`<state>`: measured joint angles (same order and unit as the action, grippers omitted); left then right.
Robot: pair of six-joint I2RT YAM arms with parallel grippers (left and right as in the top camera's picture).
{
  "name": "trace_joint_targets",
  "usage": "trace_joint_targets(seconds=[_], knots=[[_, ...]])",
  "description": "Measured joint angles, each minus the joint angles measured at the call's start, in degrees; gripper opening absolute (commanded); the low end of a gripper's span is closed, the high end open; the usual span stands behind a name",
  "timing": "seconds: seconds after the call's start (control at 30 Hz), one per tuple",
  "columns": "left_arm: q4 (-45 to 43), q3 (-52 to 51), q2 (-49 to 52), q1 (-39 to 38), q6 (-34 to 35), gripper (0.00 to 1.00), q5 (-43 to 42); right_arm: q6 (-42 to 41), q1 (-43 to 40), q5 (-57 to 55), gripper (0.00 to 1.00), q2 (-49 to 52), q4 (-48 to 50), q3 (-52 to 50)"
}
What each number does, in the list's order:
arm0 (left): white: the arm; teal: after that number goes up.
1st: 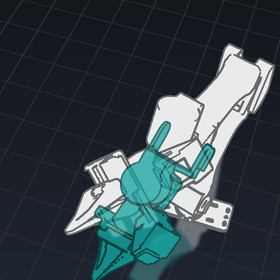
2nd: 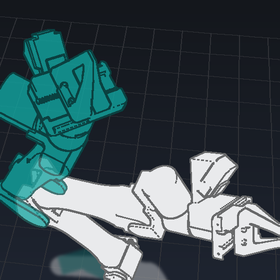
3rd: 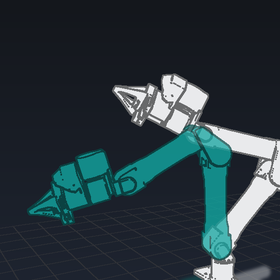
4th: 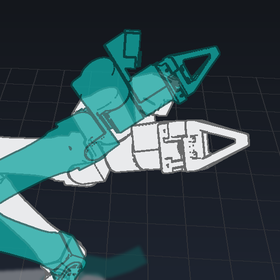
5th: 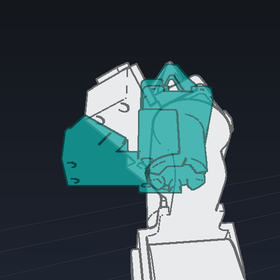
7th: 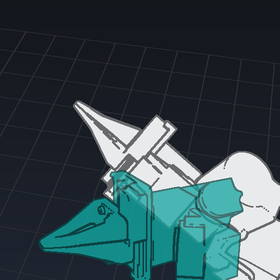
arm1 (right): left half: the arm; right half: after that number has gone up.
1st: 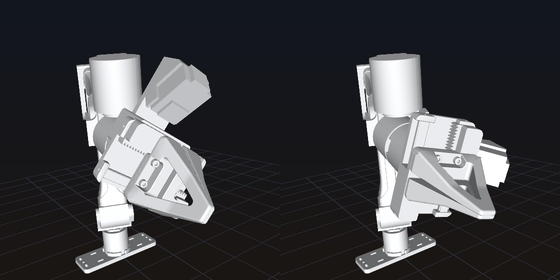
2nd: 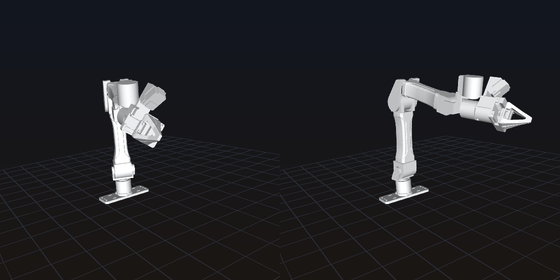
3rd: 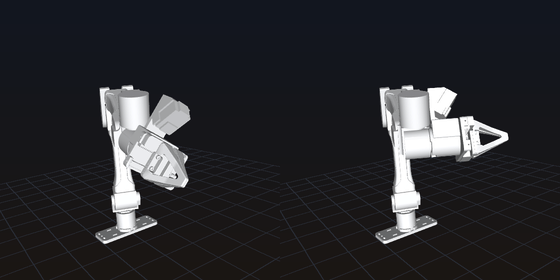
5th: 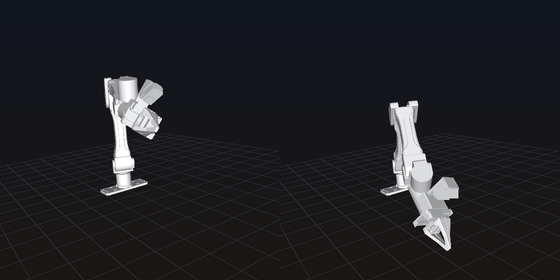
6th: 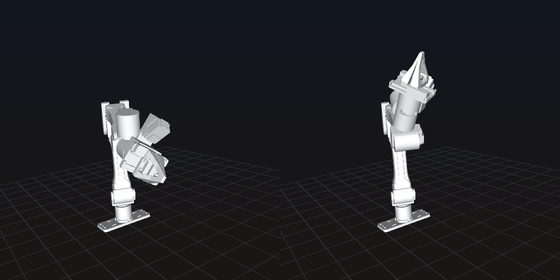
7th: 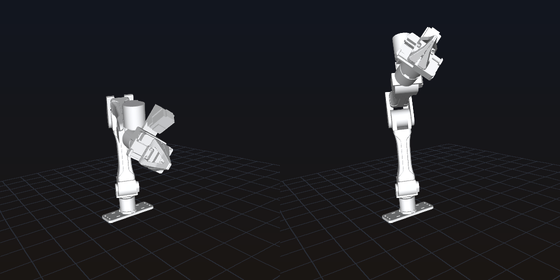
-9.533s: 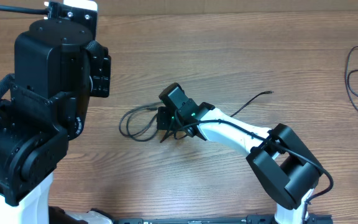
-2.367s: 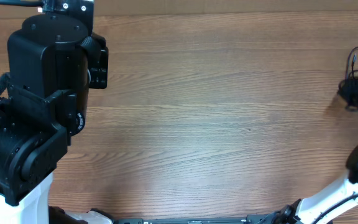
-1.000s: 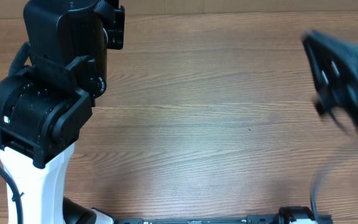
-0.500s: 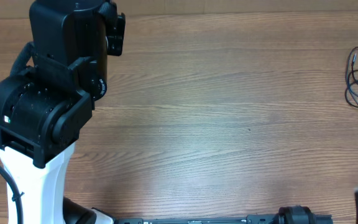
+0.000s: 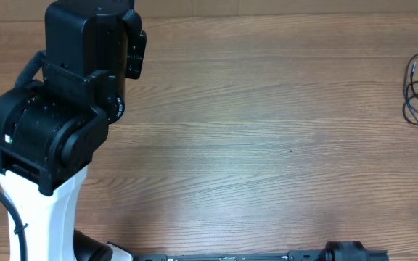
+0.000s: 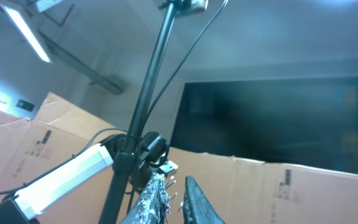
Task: Untangle cables
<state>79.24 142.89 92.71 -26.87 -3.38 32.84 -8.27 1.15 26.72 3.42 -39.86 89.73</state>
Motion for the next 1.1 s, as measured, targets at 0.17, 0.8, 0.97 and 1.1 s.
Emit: trace_joint_targets(seconds=[0.17, 0.8, 0.97, 1.1], knots=[[1.64, 0.0, 0.0, 0.0, -0.02, 0.36, 0.02, 0.81, -0.09, -5.44, 0.09, -2.78, -3.08, 0.81], [1.79, 0.0, 0.0, 0.0, -0.04, 0.11, -1.38, 0.07, -3.08, -14.45, 0.09, -2.8, 24.26, -6.45], [1.64, 0.0, 0.0, 0.0, -0.07, 0.09, -1.44, 1.05, -0.35, -6.82, 0.11, -2.89, 39.91, -17.03], [1.14, 0.0, 0.0, 0.0, -0.11, 0.12, -1.55, 0.68, 1.38, -4.02, 0.28, -2.89, 53.0, -28.89]])
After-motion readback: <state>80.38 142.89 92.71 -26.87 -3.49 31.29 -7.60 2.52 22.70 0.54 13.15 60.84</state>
